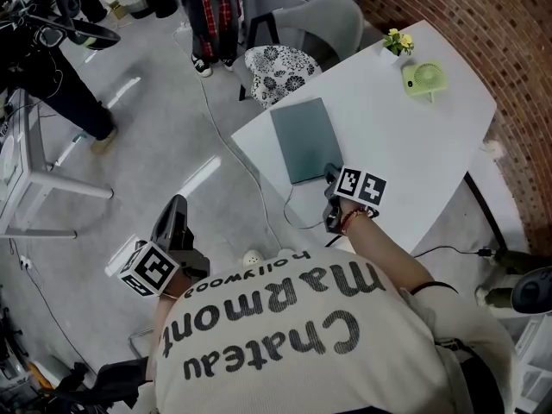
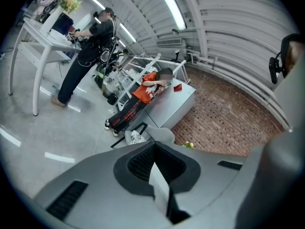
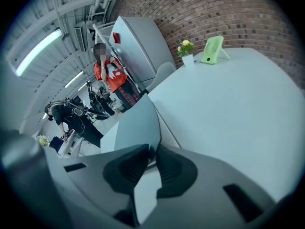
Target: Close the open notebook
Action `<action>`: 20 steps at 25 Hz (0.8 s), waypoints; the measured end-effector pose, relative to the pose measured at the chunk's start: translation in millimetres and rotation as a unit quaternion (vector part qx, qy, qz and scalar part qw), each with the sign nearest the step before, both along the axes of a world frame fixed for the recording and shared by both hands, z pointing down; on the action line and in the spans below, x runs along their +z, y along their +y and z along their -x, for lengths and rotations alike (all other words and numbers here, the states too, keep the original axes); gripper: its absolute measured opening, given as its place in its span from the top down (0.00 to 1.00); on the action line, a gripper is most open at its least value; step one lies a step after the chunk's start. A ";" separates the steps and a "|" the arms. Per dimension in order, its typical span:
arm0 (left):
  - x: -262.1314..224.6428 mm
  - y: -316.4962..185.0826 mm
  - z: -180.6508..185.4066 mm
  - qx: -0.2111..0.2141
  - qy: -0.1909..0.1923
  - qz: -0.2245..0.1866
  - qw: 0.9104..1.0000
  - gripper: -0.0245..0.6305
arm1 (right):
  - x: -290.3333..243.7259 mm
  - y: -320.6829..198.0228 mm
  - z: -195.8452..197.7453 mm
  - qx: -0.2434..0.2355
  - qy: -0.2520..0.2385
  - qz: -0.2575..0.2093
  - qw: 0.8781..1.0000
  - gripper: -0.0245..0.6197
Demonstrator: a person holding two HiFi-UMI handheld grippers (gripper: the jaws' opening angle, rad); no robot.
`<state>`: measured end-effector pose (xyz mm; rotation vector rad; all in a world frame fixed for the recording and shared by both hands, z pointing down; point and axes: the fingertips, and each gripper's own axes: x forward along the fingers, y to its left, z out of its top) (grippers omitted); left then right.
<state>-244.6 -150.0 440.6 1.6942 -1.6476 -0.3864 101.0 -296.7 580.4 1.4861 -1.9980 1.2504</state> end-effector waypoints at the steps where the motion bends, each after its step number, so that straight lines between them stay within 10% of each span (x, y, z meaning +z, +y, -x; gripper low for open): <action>1: 1.2 0.3 1.2 0.000 0.001 0.001 1.000 0.96 | 1.1 0.1 0.2 0.002 0.001 0.002 1.000 0.88; 20: 18.1 11.6 40.9 0.038 0.005 0.003 0.999 0.96 | 3.1 2.0 1.0 0.079 0.090 -0.027 0.992 0.85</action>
